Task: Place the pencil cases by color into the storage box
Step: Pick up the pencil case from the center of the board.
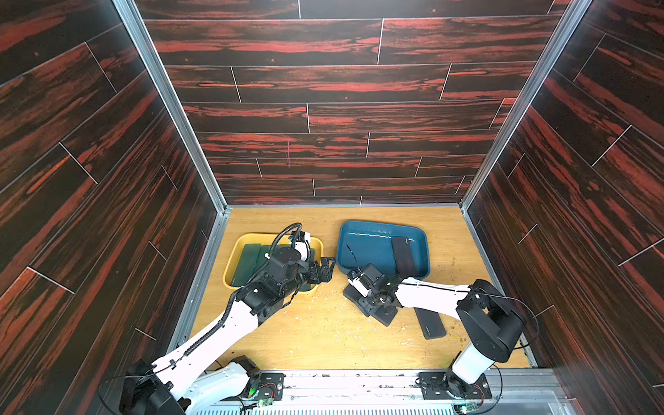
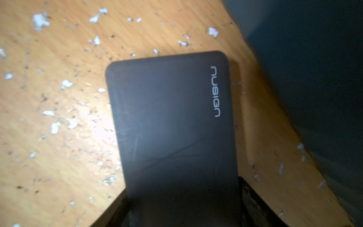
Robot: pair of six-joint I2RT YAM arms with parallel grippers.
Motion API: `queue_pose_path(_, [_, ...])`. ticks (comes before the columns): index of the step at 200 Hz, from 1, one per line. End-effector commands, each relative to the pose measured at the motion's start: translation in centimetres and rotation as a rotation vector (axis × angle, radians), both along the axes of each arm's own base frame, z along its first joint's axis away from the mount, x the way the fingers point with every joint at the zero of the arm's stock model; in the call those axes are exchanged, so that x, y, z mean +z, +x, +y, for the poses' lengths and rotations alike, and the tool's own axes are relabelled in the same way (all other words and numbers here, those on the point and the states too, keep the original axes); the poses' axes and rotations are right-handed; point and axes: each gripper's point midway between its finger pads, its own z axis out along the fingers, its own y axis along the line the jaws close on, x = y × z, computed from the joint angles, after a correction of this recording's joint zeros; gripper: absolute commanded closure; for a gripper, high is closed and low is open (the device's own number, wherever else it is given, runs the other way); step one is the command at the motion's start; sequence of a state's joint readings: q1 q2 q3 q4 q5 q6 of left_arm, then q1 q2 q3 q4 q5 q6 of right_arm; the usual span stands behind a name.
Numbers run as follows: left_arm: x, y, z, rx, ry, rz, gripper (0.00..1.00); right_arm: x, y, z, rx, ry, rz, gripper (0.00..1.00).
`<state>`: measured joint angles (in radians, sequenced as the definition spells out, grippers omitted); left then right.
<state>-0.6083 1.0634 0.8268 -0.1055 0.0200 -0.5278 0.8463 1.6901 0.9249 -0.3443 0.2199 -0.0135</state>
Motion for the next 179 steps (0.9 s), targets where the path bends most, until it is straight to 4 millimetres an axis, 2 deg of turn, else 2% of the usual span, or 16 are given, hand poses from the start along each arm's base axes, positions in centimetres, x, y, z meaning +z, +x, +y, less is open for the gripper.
queue_pose_path(1, [1.4, -0.2, 0.7, 0.026, -0.008, -0.026, 0.05, 1.2, -1.0, 1.0, 0.007, 0.05, 0.039, 0.43])
queue_pose_path(33, [1.6, -0.3, 1.0, 0.04, -0.005, -0.026, 0.05, 3.0, -1.7, 1.6, 0.014, 0.117, 0.04, 0.43])
queue_pose_path(101, [2.8, -0.5, 2.4, 0.082, 0.016, -0.055, 0.05, 8.5, -1.9, 3.1, 0.026, 0.262, 0.008, 0.45])
queue_pose_path(133, [3.4, -0.7, 3.5, 0.106, 0.046, -0.082, 0.05, 11.3, -1.0, 3.5, 0.013, 0.315, -0.046, 0.45])
queue_pose_path(179, [4.9, -1.0, 5.4, 0.151, 0.084, -0.142, 0.04, 14.0, 1.1, 3.4, -0.053, 0.365, -0.094, 0.45])
